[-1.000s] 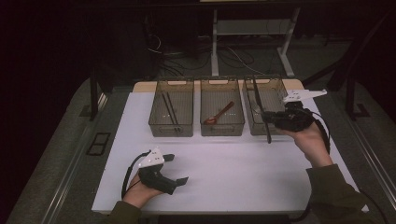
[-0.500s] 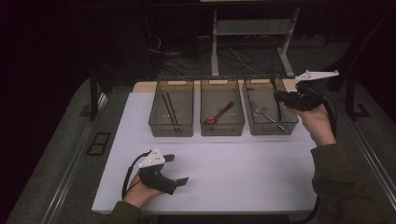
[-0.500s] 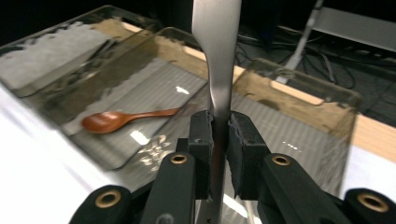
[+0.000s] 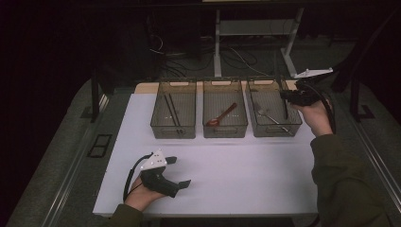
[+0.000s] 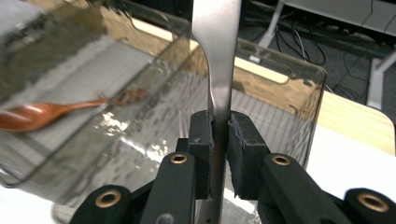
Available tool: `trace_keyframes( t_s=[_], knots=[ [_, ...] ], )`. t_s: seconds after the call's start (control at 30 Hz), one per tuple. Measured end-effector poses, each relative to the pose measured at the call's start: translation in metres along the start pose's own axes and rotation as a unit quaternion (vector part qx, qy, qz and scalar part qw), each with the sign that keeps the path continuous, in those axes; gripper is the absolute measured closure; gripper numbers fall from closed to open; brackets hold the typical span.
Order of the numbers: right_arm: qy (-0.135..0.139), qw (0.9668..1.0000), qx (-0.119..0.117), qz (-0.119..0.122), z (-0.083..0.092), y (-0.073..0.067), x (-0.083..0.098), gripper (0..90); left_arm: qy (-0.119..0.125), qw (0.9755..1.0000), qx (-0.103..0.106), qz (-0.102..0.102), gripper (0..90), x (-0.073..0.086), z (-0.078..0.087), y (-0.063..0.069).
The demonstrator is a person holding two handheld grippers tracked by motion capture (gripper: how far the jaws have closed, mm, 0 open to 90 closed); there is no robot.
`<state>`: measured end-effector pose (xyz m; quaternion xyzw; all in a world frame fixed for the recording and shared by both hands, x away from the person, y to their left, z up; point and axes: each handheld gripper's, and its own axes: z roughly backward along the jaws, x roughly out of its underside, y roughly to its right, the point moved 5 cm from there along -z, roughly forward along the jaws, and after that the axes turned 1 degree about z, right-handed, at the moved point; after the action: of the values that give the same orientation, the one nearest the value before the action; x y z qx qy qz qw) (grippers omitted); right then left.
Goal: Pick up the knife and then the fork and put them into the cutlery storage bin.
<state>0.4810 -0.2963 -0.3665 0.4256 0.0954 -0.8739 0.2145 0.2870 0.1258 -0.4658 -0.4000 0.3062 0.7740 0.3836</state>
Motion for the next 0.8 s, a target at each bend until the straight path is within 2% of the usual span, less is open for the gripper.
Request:
trace_keyframes(
  t_s=[0.27,0.5,0.6,0.8],
  knots=[
    [-0.049,0.9985,0.02,0.014,-0.017,0.008,0.014,79.0,0.0,1.0,0.001,-0.001,0.0,0.0,0.001,0.0],
    [-0.086,0.9955,0.022,0.035,-0.026,0.01,0.026,79.0,-0.001,1.0,0.002,-0.001,0.0,0.0,0.001,0.001],
    [-0.109,0.9932,0.014,0.04,-0.031,0.01,0.032,79.0,-0.002,1.0,0.003,-0.001,0.0,0.0,0.0,0.002],
    [-0.151,0.9876,0.012,0.042,-0.039,0.01,0.041,79.0,-0.002,1.0,0.005,-0.001,0.0,0.0,0.0,0.002]
  ],
)
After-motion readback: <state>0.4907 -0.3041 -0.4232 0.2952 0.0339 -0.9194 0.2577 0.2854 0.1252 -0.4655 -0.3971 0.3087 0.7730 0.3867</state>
